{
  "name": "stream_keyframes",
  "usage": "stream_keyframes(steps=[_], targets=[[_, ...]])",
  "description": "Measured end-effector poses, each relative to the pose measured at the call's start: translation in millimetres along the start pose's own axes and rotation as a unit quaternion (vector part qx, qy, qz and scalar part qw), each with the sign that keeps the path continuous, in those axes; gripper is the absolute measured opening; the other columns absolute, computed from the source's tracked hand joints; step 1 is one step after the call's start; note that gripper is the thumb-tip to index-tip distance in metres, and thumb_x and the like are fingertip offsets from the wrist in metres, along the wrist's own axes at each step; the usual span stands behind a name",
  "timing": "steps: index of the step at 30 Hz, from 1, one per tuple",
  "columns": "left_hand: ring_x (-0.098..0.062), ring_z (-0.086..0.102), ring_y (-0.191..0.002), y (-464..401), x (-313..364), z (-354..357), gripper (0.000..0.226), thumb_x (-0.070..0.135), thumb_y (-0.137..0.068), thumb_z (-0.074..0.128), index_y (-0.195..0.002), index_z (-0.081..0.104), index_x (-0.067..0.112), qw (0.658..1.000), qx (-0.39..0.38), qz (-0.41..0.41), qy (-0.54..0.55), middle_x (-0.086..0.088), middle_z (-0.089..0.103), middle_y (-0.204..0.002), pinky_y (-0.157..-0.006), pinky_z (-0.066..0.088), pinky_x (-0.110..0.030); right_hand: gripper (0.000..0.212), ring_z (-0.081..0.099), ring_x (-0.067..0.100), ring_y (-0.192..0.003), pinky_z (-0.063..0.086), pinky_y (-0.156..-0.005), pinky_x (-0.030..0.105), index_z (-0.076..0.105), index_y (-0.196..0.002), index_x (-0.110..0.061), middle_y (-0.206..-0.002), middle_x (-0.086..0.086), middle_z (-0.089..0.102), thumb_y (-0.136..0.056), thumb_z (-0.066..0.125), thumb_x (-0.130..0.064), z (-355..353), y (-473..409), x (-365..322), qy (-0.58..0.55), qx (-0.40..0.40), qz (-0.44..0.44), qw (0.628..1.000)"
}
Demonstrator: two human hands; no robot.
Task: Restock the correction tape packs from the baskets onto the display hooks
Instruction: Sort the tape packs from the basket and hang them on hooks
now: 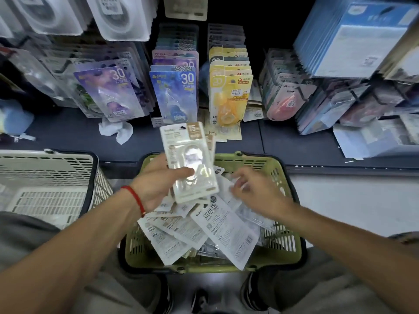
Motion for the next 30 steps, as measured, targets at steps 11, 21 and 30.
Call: stream_keyframes(steps=[11, 21, 30], targets=[[-0.040, 0.063, -0.125, -1.0, 8.9, -20.9, 0.061, -0.014, -0.077, 0.063, -0.131, 0.061, 0.014, 0.995, 0.081, -0.025, 0.042, -0.017, 0.069, -0.130, -0.106, 0.051, -0.063, 0.057, 0.062, 0.019, -0.117, 0.058, -0.087, 0.034, 0.040, -0.152, -0.025, -0.139, 0.001, 0.057, -0.100, 0.065, -0.024, 17.1, 21.3, -3.1, 0.135, -0.223, -0.008, 0.965], [-0.037, 0.063, -0.124, 0.4, 8.9, 12.5, 0.050, -0.004, -0.083, 0.061, -0.129, 0.060, 0.015, 0.995, 0.054, -0.017, 0.083, -0.014, 0.069, -0.130, -0.109, 0.048, -0.060, 0.028, 0.070, 0.036, -0.098, 0.057, -0.085, 0.049, 0.069, -0.121, -0.007, -0.116, 0.019, 0.076, -0.096, 0.057, -0.002, -76.4, 5.5, -36.9, -0.399, -0.016, 0.042, 0.916], [-0.032, 0.072, -0.116, 4.1, 38.1, 19.3, 0.036, 0.006, -0.103, 0.058, -0.136, 0.062, 0.018, 0.980, -0.008, 0.102, 0.172, -0.008, 0.075, -0.128, -0.101, 0.057, -0.054, 0.014, 0.075, 0.026, -0.101, 0.062, -0.090, 0.048, 0.075, -0.108, -0.036, -0.107, 0.001, 0.080, -0.098, 0.072, -0.029, -46.7, -5.0, -86.2, -0.365, 0.106, -0.039, 0.924]])
Point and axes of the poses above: each hand's wrist, its own y-axis away from the middle knuckle, its own z-axis out of the palm, x = y × z, the point moved 2 cm from there along -y, towards the middle knuckle
